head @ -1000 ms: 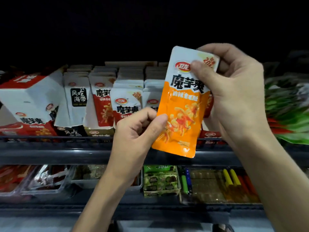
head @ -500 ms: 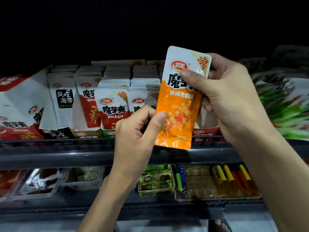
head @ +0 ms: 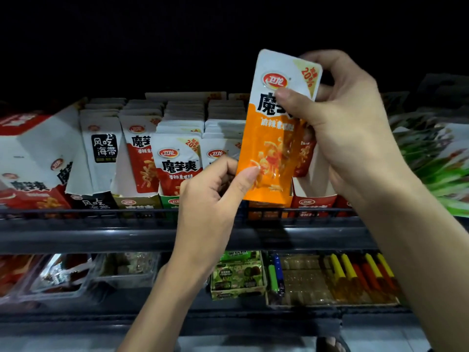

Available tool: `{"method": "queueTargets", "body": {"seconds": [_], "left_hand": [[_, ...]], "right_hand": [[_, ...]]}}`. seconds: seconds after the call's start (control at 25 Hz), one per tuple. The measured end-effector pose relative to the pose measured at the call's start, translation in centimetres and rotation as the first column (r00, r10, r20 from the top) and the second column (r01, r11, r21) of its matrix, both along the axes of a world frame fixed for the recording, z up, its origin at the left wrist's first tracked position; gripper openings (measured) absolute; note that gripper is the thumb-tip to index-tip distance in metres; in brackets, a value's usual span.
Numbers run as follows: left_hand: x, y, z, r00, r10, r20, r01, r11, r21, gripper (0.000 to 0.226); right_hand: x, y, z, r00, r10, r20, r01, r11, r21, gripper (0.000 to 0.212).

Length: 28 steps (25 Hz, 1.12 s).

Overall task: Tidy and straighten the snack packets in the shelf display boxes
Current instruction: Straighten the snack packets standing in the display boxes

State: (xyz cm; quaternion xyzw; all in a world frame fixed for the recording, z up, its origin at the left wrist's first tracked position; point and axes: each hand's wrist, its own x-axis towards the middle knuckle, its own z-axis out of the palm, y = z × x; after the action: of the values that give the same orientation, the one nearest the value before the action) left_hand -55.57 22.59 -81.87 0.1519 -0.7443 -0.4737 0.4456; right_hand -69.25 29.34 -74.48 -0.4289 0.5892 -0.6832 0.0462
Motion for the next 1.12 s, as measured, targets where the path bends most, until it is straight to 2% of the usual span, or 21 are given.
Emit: {"method": "queueTargets", "body": {"seconds": [0.08, 0.16, 0.24, 0.32, 0.52, 0.76, 0.88, 1.04, 1.12], "left_hand": [[-0.1, -0.5, -0.5, 0.996, 0.071, 0.05, -0.07, 0.997, -0.019, 0.023], [-0.3, -1.2, -1.4, 0.969, 0.205, 0.14, -0.171, 0.959, -0.226, 0.02], [-0.6, -1.6, -2.1, 0.913, 0.34, 0.225, -0.192, 0.846, -0.497, 0.014], [-0.9, -1.5, -2.7, 0.867, 0.4, 0.297, -0.151, 0.779, -0.608, 0.014], [-1.7, -1.5, -3.5, 0.823, 0.439, 0.36, -0.121, 0.755, -0.644, 0.016], [-1.6, -1.6, -3.3, 0.828, 0.409, 0.382, -0.119, 0.796, -0.594, 0.01], [-1.6, -1.8, -3.3, 0.83, 0.389, 0.4, -0.103, 0.812, -0.575, 0.012], [-1.6, -2.0, -3.3, 0.841, 0.363, 0.402, -0.095, 0.83, -0.55, 0.012], [-1.5, -2.0, -3.3, 0.843, 0.352, 0.407, -0.085, 0.834, -0.545, 0.012]], "right_hand": [[-0.6, -0.4, 0.4, 0.999, -0.032, -0.039, 0.029, 0.997, -0.068, 0.041], [-1.9, -0.4, 0.2, 0.993, -0.105, -0.06, 0.091, 0.977, -0.195, 0.043], [-3.0, -0.3, -0.5, 0.973, -0.213, -0.092, 0.178, 0.94, -0.291, 0.045], [-3.6, -0.5, -1.3, 0.949, -0.29, -0.126, 0.232, 0.909, -0.347, 0.044], [-3.6, -1.3, -3.1, 0.893, -0.377, -0.246, 0.288, 0.898, -0.331, 0.03], [-3.8, -2.8, -5.4, 0.859, -0.394, -0.328, 0.353, 0.919, -0.178, 0.029], [-3.8, -3.8, -6.6, 0.803, -0.401, -0.44, 0.399, 0.911, -0.103, 0.032], [-3.9, -4.7, -8.6, 0.755, -0.304, -0.582, 0.453, 0.882, 0.128, 0.045], [-4.1, -4.9, -9.2, 0.718, -0.285, -0.635, 0.499, 0.847, 0.184, 0.051]]}}
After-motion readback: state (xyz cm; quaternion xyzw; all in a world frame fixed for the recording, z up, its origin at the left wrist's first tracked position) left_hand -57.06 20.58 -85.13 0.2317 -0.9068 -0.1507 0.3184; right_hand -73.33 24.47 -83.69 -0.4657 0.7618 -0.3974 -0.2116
